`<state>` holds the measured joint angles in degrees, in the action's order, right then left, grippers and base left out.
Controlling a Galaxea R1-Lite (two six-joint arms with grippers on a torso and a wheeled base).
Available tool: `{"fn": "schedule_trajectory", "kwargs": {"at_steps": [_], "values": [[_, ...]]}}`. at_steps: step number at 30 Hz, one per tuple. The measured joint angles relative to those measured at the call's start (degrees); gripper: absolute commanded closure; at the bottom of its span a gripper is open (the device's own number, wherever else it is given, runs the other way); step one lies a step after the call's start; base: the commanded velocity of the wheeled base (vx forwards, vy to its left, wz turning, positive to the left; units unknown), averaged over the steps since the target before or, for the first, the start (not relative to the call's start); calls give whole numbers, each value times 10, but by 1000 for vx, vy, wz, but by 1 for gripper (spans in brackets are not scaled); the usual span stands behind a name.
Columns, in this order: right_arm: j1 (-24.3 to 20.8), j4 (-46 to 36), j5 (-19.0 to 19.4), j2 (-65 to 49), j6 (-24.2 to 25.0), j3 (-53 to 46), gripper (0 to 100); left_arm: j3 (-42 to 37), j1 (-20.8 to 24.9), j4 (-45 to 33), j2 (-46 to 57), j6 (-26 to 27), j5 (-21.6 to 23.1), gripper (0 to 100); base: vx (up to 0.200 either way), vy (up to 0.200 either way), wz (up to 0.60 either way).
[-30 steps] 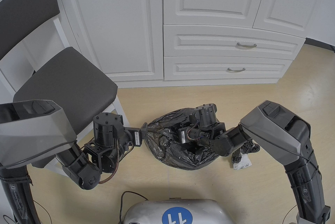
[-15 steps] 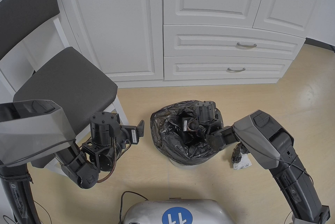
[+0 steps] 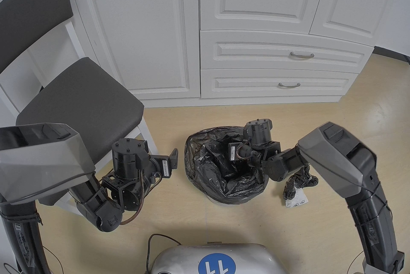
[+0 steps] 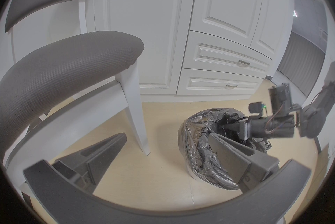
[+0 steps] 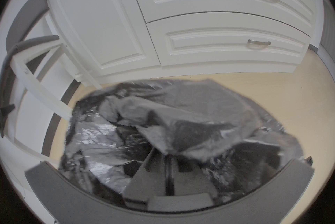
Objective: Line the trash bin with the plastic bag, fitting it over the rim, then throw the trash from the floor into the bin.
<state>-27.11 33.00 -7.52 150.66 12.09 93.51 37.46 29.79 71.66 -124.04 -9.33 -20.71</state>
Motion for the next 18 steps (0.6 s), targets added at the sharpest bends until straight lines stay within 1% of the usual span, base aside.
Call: {"fn": "schedule_trajectory", "kwargs": {"at_steps": [5,8,10,14,18], "values": [[10,-1,35,-83,0,-82,100,16,2,-15,-6,6,3,0,0,0,0],[20,1,47,-128,0,-120,100,41,3,-60,-10,10,5,0,0,0,0],[28,1,48,-151,3,-140,100,67,2,-97,-15,10,7,0,0,0,0],[47,4,42,-188,34,-170,100,148,0,-159,-35,0,10,0,0,0,0],[69,3,37,-211,85,-188,100,231,-1,-197,-73,-20,11,0,0,0,0]]}}
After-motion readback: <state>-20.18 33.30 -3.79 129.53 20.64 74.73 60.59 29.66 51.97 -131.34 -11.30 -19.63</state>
